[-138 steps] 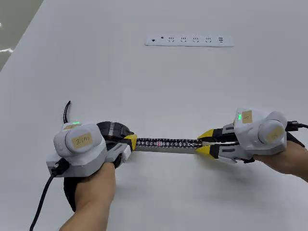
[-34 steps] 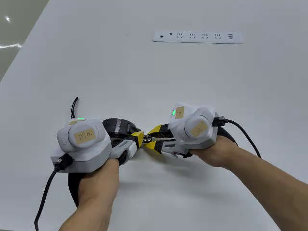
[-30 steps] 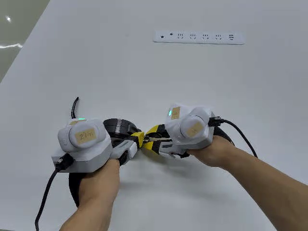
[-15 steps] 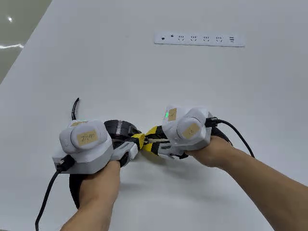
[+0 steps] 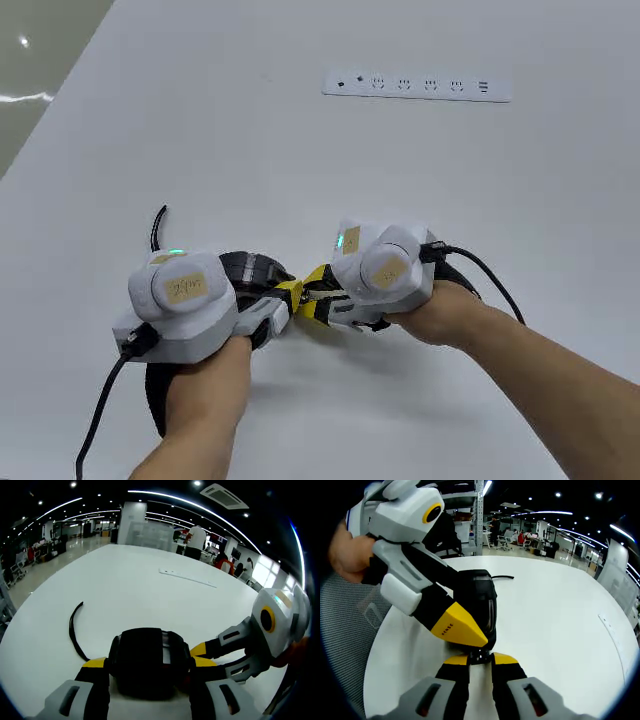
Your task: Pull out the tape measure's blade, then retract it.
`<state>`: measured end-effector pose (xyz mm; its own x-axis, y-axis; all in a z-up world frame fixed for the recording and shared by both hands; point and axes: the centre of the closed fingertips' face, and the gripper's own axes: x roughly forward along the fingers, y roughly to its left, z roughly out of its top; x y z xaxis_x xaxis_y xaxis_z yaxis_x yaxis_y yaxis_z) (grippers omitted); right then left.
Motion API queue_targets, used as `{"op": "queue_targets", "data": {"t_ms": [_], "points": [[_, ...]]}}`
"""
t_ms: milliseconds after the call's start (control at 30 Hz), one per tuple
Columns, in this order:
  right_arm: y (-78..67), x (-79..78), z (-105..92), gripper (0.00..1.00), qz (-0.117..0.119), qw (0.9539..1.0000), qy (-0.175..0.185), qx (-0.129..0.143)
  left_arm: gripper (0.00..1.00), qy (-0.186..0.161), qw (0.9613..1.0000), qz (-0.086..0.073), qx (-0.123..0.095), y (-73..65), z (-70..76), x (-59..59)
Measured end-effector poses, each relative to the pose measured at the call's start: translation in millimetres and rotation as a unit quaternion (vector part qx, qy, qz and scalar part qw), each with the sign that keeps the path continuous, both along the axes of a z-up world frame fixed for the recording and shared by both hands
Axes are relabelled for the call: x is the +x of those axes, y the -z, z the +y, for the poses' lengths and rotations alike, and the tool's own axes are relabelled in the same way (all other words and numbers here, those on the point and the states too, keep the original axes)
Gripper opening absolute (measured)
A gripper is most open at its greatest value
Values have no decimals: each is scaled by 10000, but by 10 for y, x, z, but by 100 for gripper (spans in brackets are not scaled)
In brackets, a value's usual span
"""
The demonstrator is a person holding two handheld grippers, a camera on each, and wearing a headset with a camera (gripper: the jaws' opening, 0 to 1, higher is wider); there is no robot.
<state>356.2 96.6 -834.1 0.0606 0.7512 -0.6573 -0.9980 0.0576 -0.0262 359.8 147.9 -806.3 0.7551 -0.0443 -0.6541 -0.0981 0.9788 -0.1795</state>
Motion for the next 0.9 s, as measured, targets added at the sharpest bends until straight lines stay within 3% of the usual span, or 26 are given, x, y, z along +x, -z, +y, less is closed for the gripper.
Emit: {"op": "queue_targets", "data": {"t_ms": [533,667,900], "points": [[-8,69,-97,22,23,9999,161,-55,63,101,9999,101,55,7,-2,6],[-25,88,-163,24,19,9997,214,-67,63,210,9996,84,174,-12,-4,8],[-36,100,-316,27,45,9994,321,-92,63,249,9996,73,124,-31,12,-24]]}}
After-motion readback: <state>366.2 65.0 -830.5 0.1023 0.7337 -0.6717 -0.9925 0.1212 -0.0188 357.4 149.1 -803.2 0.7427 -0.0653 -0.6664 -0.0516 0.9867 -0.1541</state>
